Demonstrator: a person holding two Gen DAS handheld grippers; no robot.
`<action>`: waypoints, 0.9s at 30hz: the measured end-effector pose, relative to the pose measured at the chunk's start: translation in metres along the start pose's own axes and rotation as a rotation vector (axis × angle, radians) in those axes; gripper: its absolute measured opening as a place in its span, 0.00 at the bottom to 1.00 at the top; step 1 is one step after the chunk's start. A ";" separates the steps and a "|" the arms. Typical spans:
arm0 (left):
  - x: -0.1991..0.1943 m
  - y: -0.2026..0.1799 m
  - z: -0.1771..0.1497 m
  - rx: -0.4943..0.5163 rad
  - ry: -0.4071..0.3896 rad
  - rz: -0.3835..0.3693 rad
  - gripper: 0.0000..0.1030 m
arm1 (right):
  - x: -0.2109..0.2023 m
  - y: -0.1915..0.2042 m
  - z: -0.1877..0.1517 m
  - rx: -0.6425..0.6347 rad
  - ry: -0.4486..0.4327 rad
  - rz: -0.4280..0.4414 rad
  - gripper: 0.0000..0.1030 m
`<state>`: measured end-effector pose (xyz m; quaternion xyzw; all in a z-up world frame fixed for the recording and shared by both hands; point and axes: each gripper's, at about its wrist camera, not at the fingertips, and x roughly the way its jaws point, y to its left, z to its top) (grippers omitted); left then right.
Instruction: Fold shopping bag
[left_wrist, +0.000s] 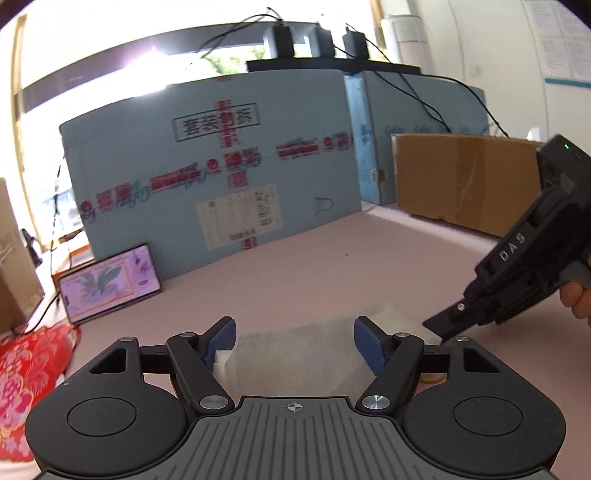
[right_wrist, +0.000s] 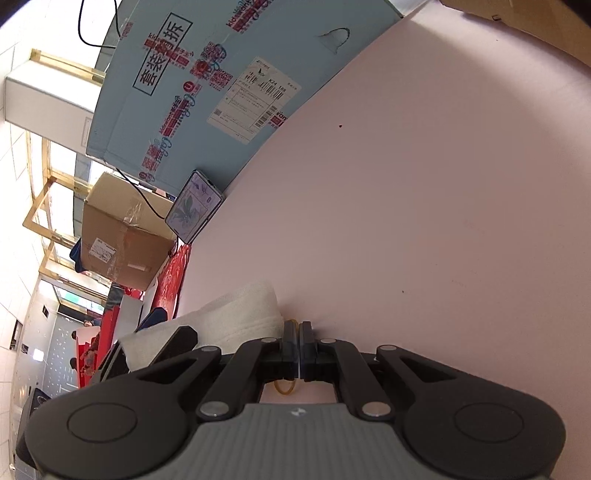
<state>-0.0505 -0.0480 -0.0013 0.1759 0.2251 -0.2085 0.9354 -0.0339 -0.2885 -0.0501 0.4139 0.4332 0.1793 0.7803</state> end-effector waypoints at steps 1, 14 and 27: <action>0.004 -0.003 -0.002 0.026 0.019 0.012 0.70 | 0.000 -0.003 0.000 0.017 -0.002 0.012 0.01; 0.008 -0.012 -0.008 0.087 0.035 0.034 0.69 | 0.011 -0.035 0.004 0.313 0.004 0.272 0.01; 0.008 -0.015 -0.010 0.107 0.029 0.031 0.65 | 0.045 -0.018 0.027 0.331 0.016 0.260 0.01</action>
